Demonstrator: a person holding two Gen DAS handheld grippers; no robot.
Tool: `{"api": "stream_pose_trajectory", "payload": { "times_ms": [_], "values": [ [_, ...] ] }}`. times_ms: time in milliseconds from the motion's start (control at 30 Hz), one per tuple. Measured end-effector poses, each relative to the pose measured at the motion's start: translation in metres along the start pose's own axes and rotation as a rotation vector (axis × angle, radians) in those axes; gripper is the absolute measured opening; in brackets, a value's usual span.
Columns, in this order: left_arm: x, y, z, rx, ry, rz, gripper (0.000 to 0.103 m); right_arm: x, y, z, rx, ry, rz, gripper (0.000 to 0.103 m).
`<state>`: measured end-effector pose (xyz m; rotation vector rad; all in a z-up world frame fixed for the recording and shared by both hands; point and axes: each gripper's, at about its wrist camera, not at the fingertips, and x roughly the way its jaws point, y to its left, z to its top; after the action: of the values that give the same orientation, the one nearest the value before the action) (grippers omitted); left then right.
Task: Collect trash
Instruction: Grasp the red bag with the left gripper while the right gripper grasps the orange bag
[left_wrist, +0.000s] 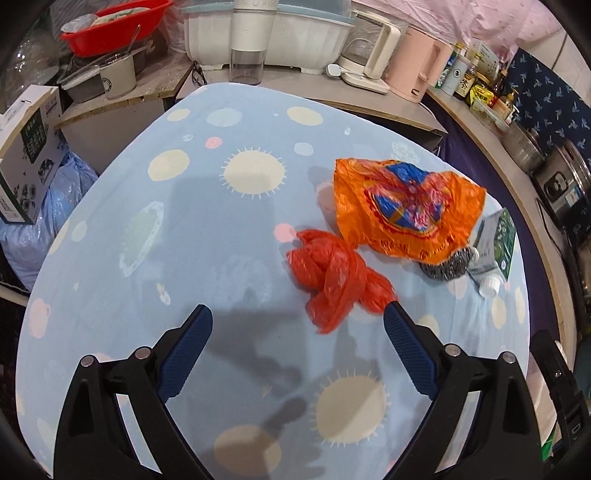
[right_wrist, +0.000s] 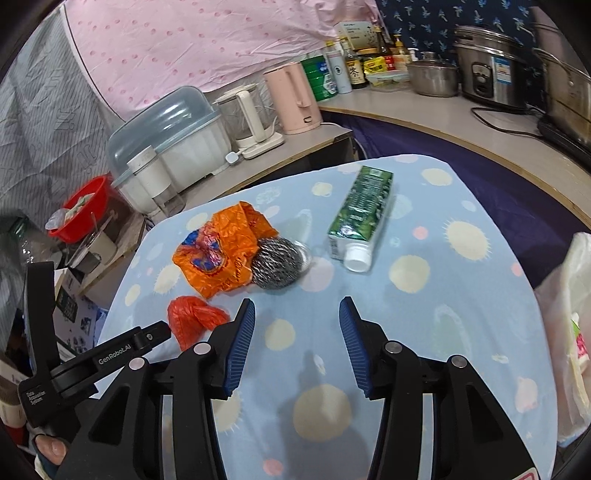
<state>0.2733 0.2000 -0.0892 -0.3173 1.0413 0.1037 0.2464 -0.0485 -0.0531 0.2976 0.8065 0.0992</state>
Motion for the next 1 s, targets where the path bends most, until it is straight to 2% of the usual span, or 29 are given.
{"api": "stream_pose_trajectory", "payload": {
  "times_ms": [167,267,333,400,533,700,767,800,833,900,1000],
  "values": [
    [0.023,-0.001,0.013,-0.018,0.043,-0.008,0.090,0.025,0.014,0.021,-0.006,0.010,0.033,0.048],
    [0.036,0.003,0.016,-0.052,0.076,-0.043,0.088,0.040,0.025,0.033,-0.012,0.016,0.056,0.053],
    [0.042,0.005,0.017,-0.064,0.087,-0.060,0.081,0.051,0.031,0.040,-0.027,0.020,0.062,0.055],
    [0.047,0.005,0.017,-0.057,0.100,-0.075,0.069,0.062,0.038,0.045,-0.044,0.030,0.064,0.056],
    [0.051,0.004,0.020,-0.042,0.095,-0.085,0.060,0.084,0.045,0.055,-0.048,0.059,0.085,0.056],
    [0.053,0.004,0.023,-0.020,0.105,-0.100,0.036,0.103,0.051,0.060,-0.027,0.091,0.130,0.056],
    [0.053,0.004,0.022,-0.013,0.102,-0.100,0.033,0.109,0.054,0.061,-0.020,0.109,0.164,0.055],
    [0.053,0.004,0.022,-0.009,0.101,-0.100,0.033,0.110,0.054,0.061,-0.016,0.116,0.174,0.047],
    [0.053,0.004,0.022,-0.007,0.099,-0.100,0.032,0.112,0.055,0.060,-0.014,0.128,0.183,0.034],
    [0.052,0.006,0.021,-0.010,0.099,-0.105,0.031,0.112,0.058,0.059,-0.018,0.136,0.195,0.022],
    [0.049,0.009,0.019,-0.011,0.100,-0.110,0.030,0.102,0.062,0.057,-0.031,0.119,0.209,0.011]
  ]
}}
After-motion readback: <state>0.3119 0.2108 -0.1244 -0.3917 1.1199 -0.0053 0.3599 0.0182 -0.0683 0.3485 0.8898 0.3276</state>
